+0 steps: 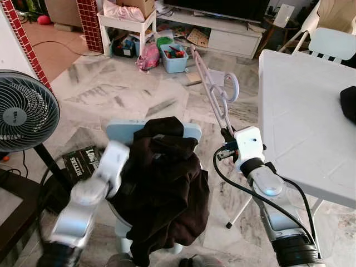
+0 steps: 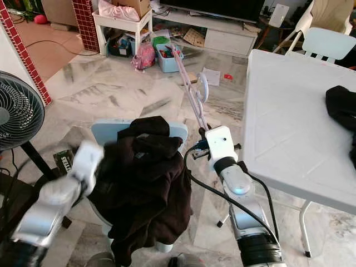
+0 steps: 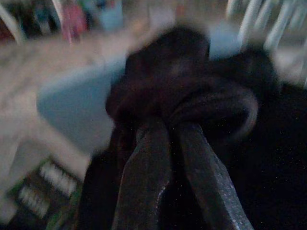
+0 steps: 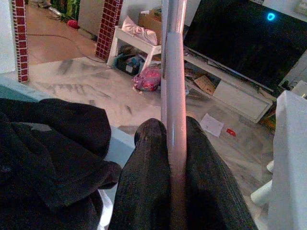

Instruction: Hang hanger

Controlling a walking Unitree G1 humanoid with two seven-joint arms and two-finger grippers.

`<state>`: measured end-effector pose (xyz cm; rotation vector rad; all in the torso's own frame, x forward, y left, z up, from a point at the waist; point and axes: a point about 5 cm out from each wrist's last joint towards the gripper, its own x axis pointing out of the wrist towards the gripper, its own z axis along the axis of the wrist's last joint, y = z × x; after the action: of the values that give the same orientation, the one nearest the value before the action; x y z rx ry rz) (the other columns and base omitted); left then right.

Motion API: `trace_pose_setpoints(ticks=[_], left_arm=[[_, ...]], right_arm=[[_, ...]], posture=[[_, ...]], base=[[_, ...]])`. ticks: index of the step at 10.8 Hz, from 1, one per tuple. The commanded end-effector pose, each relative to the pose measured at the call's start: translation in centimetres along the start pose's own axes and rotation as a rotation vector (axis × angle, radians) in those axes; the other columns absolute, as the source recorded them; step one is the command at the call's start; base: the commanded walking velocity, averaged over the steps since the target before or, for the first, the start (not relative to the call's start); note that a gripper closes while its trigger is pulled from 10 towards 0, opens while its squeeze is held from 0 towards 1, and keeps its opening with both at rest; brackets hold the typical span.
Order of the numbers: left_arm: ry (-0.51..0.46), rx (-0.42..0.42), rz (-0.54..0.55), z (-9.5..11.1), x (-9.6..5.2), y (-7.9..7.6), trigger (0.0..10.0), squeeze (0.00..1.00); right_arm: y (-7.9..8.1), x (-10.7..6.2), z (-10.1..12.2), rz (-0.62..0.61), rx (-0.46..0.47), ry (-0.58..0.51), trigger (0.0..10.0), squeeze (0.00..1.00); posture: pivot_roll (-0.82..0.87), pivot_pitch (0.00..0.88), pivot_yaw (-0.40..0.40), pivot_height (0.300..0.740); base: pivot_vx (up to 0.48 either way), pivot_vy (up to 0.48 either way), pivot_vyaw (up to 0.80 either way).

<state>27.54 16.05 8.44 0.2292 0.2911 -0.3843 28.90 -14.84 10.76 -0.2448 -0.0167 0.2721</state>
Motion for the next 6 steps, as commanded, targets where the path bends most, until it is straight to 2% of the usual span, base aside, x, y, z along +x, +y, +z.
trace_pose_setpoints(ticks=[1,2,3,5,6], left_arm=[[-0.107,-0.008,0.022,1.9,0.1,0.1,10.0,0.0],[-0.189,-0.041,0.064,3.4,0.2,0.4,10.0,0.0],[-0.22,-0.054,0.064,3.9,0.2,0.7,10.0,0.0],[-0.24,-0.05,0.068,4.5,0.5,1.3,10.0,0.0],[-0.25,-0.049,0.068,4.8,0.7,1.4,10.0,0.0]], right_arm=[[-0.3,0.0,0.3,-0.028,0.007,-0.018,10.0,0.0],[-0.2,0.0,0.2,-0.053,0.021,-0.019,10.0,0.0],[0.0,-0.1,0.0,-0.082,0.04,-0.016,10.0,0.0],[0.0,0.1,0.0,-0.108,0.048,-0.019,10.0,0.0],[-0.3,0.3,0.0,-0.126,0.051,-0.02,10.0,0.0]], posture=[[-0.01,0.0,-0.102,0.74],[-0.01,0.0,-0.087,0.74],[-0.01,0.0,-0.069,0.74],[-0.01,0.0,-0.052,0.74],[-0.01,0.0,-0.048,0.74]], base=[[0.0,0.0,0.0],[0.0,0.0,0.0],[0.0,0.0,0.0],[0.0,0.0,0.0],[-0.277,0.0,0.0]])
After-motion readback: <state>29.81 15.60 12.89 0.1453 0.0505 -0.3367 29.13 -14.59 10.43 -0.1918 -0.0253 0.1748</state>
